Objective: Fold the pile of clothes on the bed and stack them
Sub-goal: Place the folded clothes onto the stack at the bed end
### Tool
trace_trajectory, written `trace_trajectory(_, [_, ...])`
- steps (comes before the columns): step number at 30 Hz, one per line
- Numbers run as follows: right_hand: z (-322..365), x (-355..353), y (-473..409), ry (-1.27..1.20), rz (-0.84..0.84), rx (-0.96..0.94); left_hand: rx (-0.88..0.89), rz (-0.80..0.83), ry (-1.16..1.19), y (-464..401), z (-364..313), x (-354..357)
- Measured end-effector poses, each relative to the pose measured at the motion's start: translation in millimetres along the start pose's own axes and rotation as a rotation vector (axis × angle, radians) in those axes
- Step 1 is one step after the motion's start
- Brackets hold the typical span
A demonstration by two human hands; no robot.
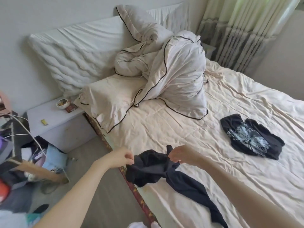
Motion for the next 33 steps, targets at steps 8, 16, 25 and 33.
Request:
trace_trajectory(8, [-66.9, 51.2, -67.2, 0.221, -0.097, 0.128, -0.223, -0.085, 0.191, -38.0, 81.1, 108.3])
trace_trajectory(16, [-94.8, 88.5, -198.2, 0.366, -0.309, 0.043, -0.262, -0.353, 0.180, -146.0, 144.5, 168.5])
trace_trajectory(25, [-99.2, 111.0, -252.4, 0.448, -0.402, 0.057, -0.247, -0.524, 0.030, -178.2, 160.9, 175.6])
trace_trajectory(33, [-16.0, -2.5, -203.5, 0.087, -0.475, -0.047, -0.155, -0.775, -0.155, -143.2, 114.4, 30.5])
Point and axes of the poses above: each hand's wrist, its own y-axis away from the middle knuckle, its own x-axis out of the palm, z = x × y, the point moved 4 cm from there along -y, towards the middle knuckle, and after that the axes turned 10 degrees about x, right-handed, at the moved point
